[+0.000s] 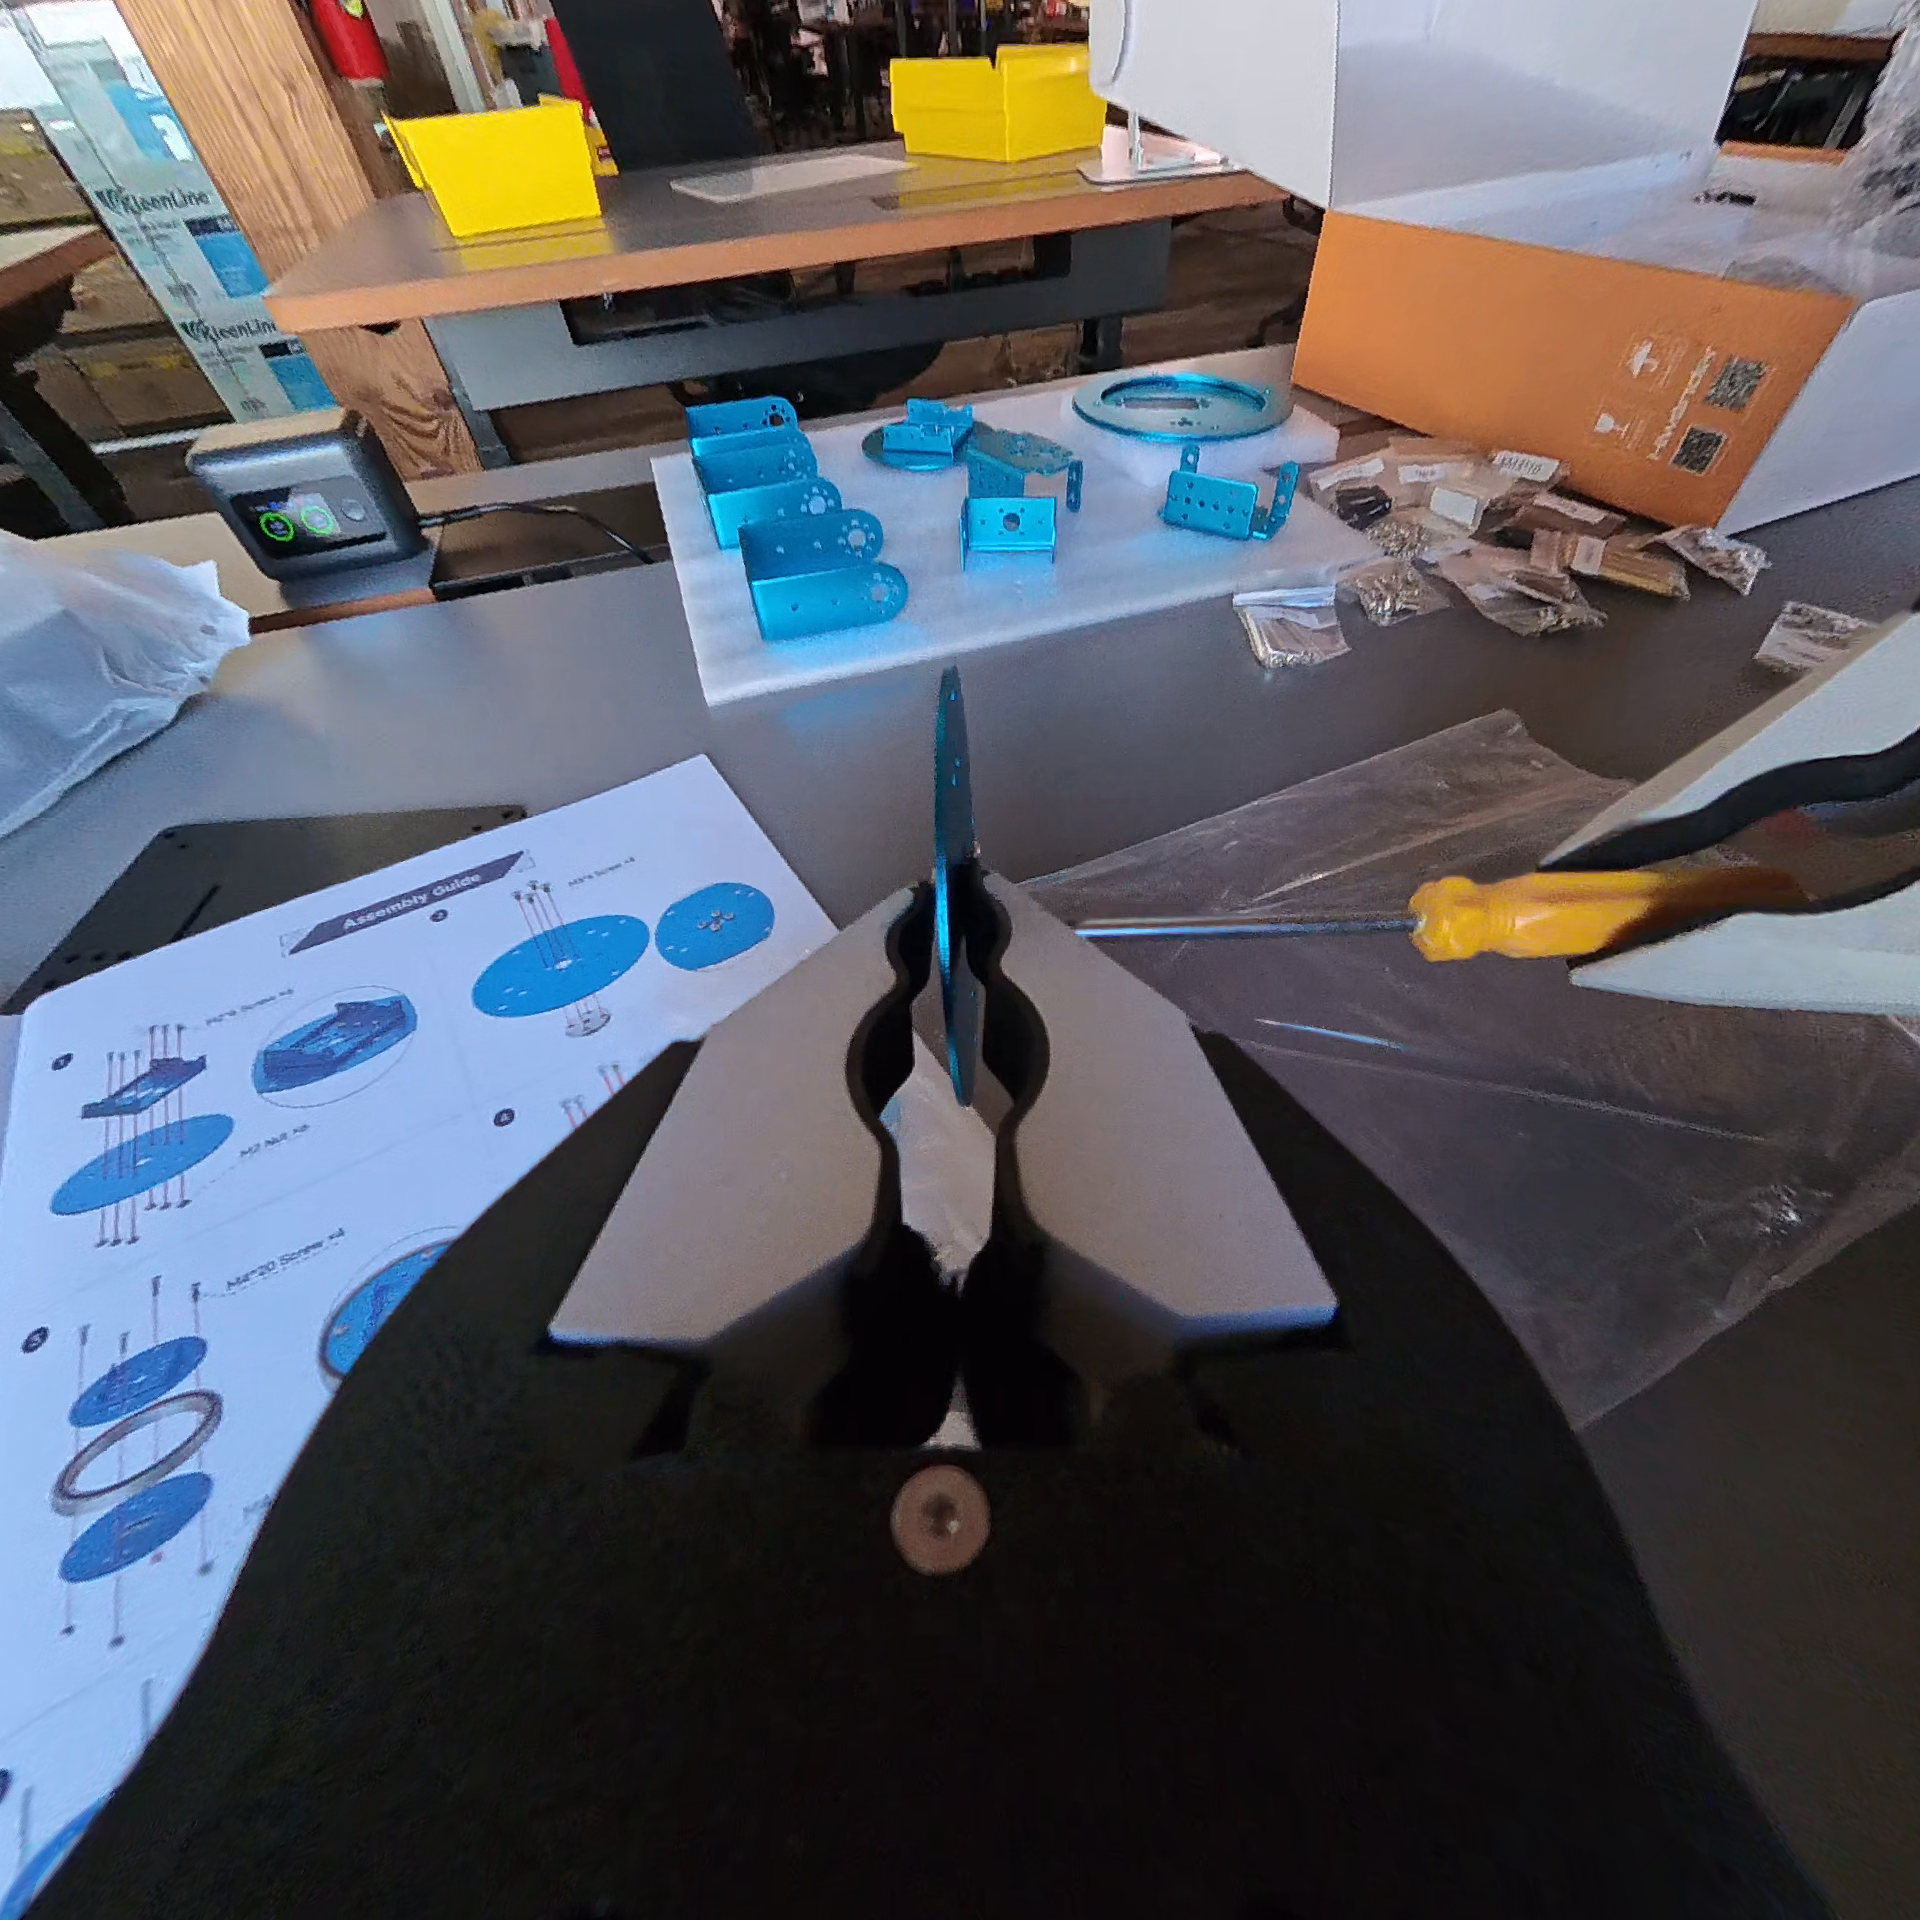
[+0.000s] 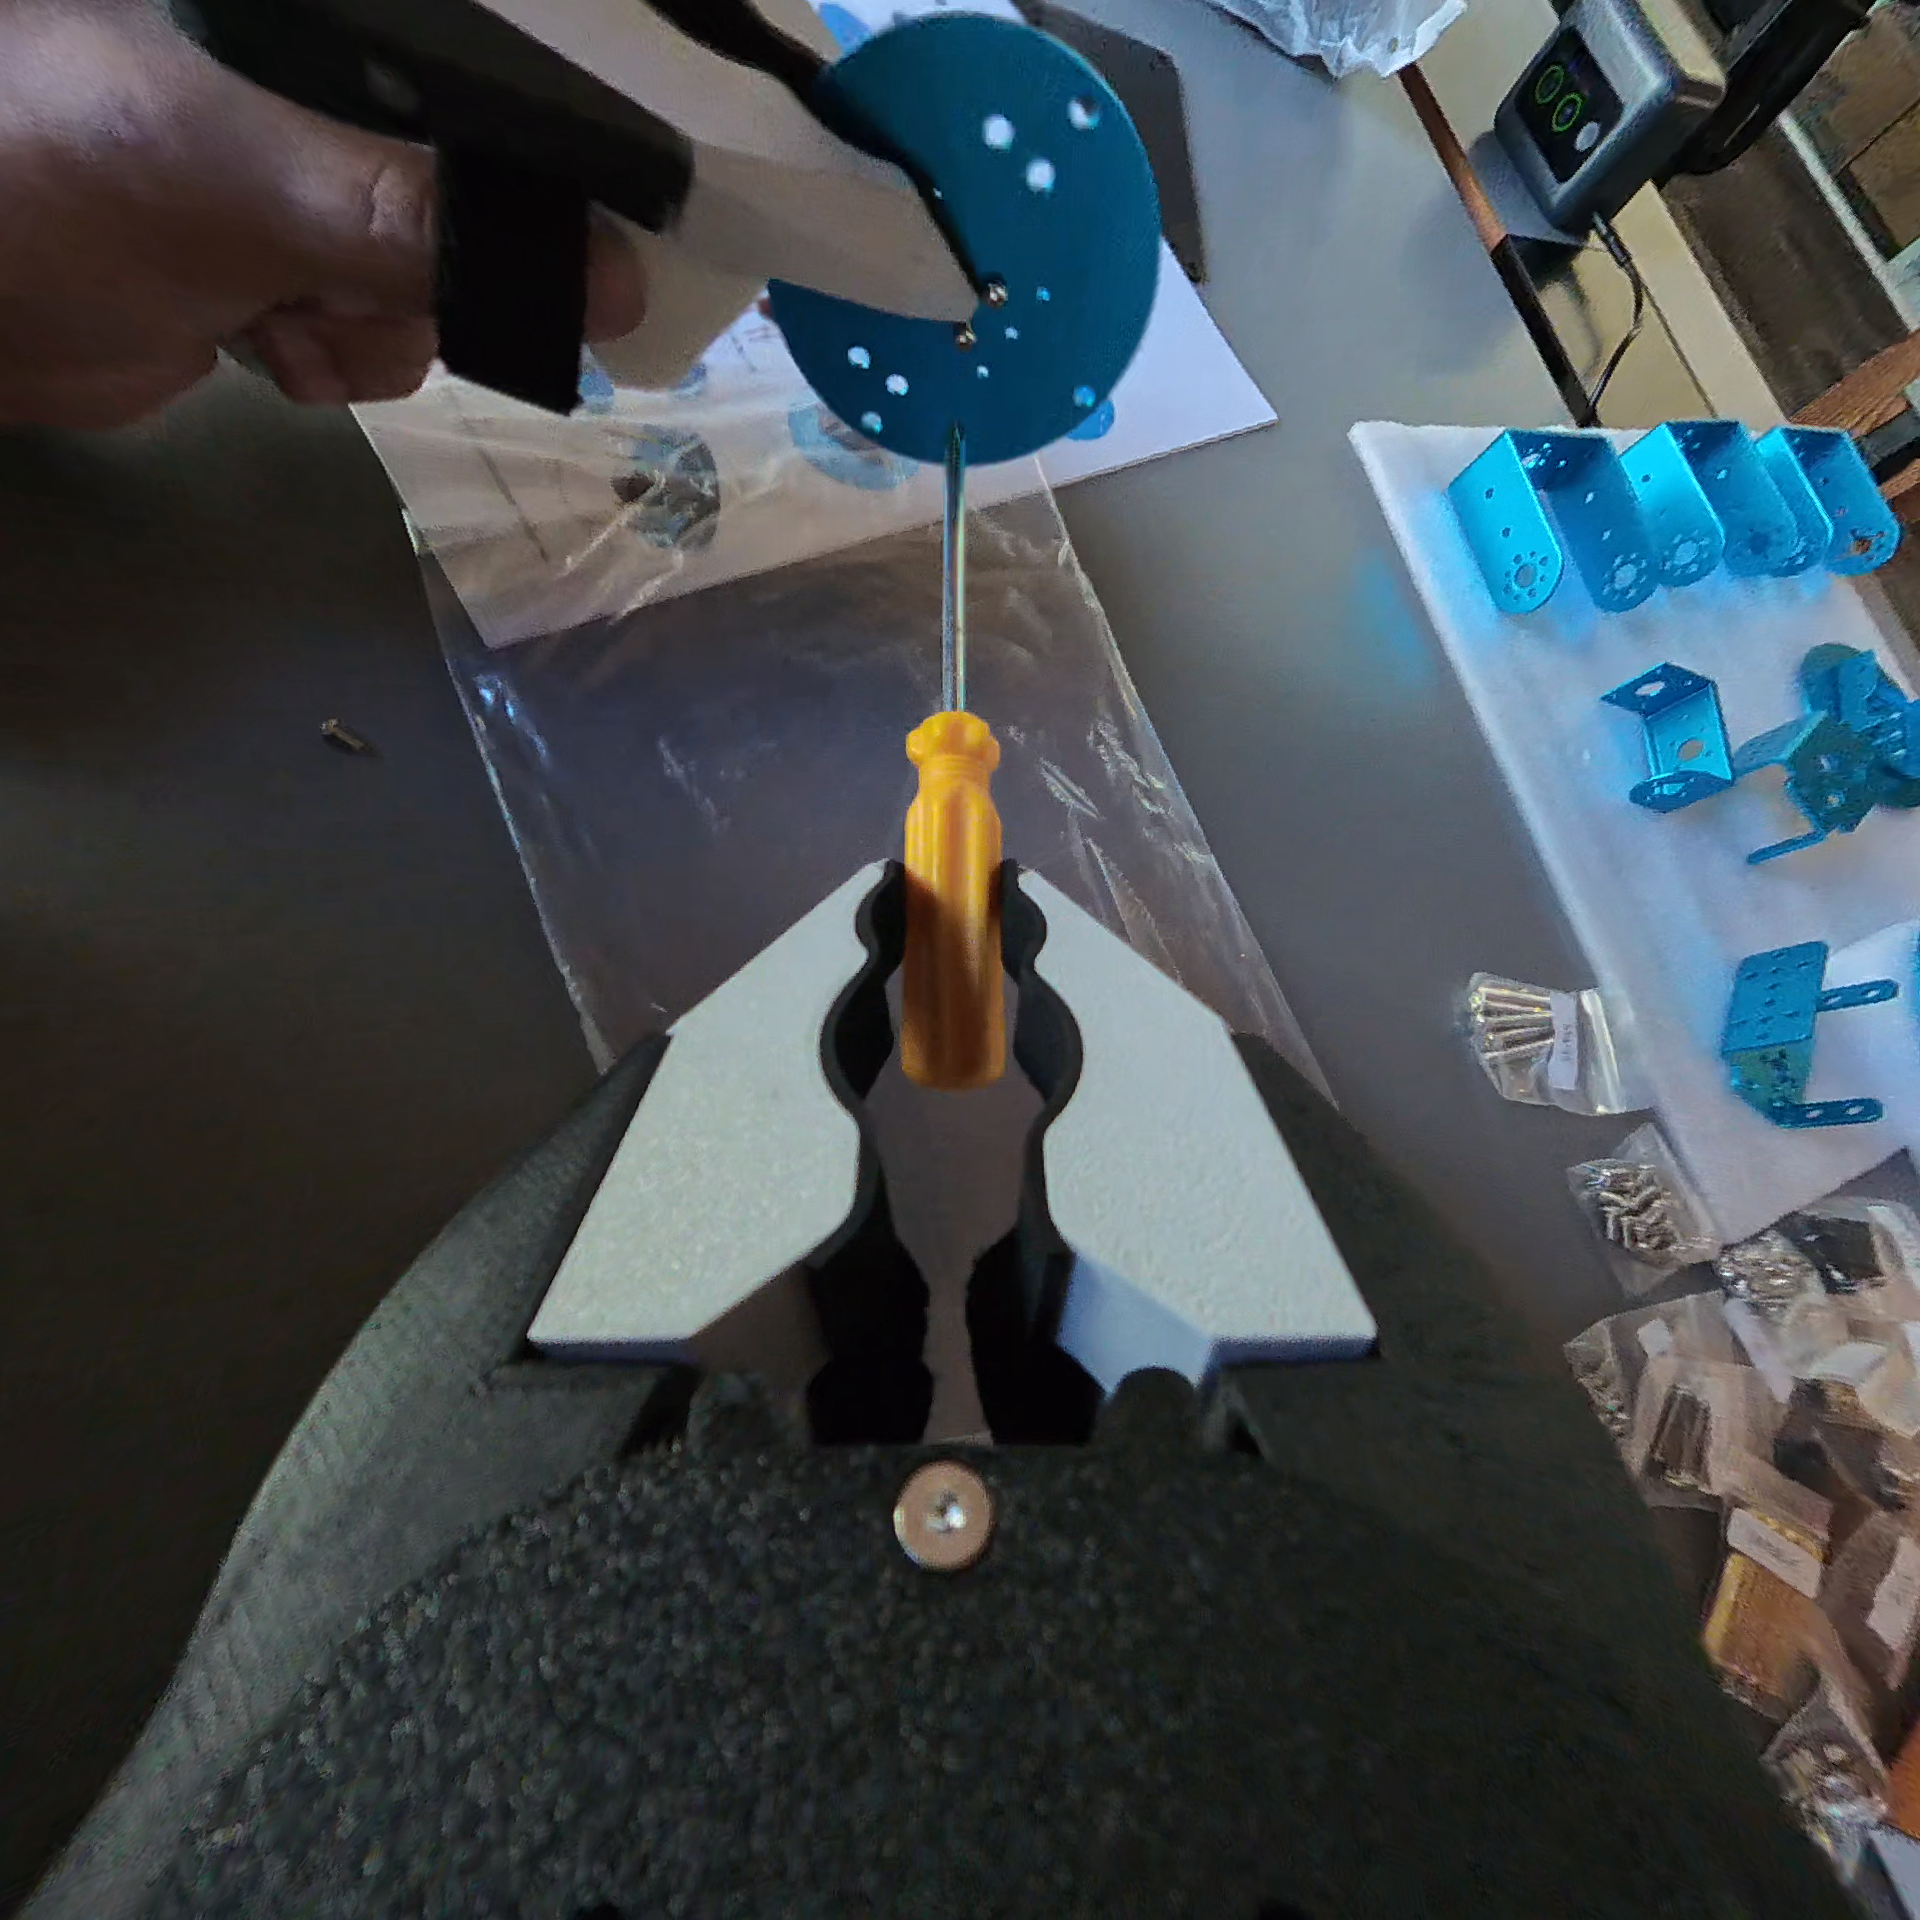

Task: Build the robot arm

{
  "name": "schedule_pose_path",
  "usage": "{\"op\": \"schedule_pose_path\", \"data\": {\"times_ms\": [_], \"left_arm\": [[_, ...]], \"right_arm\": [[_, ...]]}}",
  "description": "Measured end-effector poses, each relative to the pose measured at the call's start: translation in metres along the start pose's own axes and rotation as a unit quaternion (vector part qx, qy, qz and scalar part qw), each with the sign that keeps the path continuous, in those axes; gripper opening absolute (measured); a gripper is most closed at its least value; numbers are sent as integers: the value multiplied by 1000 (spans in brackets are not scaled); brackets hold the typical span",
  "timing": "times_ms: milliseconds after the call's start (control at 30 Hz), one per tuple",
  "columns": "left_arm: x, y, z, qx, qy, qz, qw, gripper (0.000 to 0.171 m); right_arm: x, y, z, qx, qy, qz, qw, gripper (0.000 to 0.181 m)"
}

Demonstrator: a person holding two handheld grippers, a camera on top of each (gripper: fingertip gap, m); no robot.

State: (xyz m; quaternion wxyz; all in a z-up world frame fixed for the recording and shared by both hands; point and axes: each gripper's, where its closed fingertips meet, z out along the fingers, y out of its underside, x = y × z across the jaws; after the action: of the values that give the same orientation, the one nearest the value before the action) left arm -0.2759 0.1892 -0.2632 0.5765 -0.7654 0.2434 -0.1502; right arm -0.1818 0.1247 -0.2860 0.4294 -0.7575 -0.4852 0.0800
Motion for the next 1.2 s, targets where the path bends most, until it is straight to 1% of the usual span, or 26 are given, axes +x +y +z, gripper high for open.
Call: {"op": "schedule_pose_path", "data": {"times_ms": [133,267,667,1200], "left_arm": [[4,6,4,-20,-2,4,1000,5],[9,9,6,-27,4,8,1000,6],[16,9,7,-30,4,28,999,5],[15,9,7,-31,6,19,999,5]], "right_arm": [[-4,-2,0,-1,-2,1,1000,17],[1,0,0,-3,3,10,1000,17],[2,2,0,-5,-2,19,1000,17],[3,-1,-4,1,-4,23,1000,17]]}}
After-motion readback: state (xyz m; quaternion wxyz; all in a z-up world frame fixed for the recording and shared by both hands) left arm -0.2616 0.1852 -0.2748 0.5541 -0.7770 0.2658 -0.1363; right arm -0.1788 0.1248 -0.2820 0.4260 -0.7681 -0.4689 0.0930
